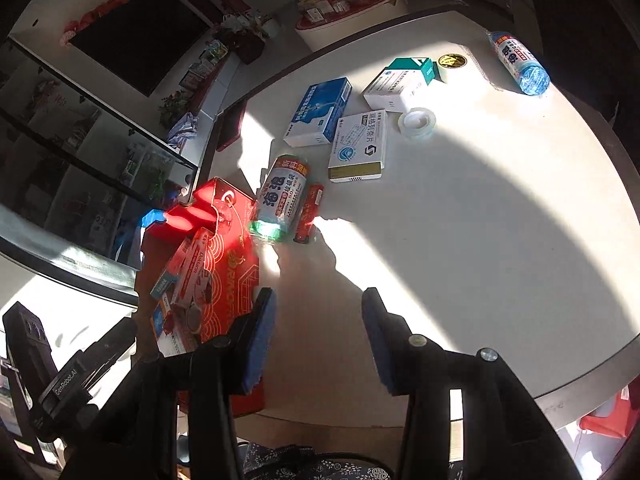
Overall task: Organize objects
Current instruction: 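Withdraw both open tools from the cardboard box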
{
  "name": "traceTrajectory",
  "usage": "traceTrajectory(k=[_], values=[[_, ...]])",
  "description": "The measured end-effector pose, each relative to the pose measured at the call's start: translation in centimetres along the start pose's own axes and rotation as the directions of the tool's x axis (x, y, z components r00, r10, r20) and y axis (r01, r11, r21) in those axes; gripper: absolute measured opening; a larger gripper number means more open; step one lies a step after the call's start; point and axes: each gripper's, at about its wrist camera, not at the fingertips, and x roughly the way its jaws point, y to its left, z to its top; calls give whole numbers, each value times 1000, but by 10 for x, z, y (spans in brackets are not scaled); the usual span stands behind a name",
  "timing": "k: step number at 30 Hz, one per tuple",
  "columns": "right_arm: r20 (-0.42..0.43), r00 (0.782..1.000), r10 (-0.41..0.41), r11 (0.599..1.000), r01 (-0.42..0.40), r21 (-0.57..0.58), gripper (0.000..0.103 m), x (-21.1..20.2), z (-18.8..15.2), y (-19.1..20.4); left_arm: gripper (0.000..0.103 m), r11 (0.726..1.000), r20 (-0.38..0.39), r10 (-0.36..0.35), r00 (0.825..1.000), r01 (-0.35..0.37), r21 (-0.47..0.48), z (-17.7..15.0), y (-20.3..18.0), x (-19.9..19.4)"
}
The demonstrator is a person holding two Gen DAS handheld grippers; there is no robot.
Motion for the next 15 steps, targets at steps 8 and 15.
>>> traceTrajectory(k=[8,15], values=[[10,1000,9,996,-10,93,44,-12,-7,-73,80,996,-92,45,995,-38,78,13,-65,38],[2,1000,-2,991,2,134,44,-12,-8,-110,80,972,-132,154,979,-126,200,35,-111,80]])
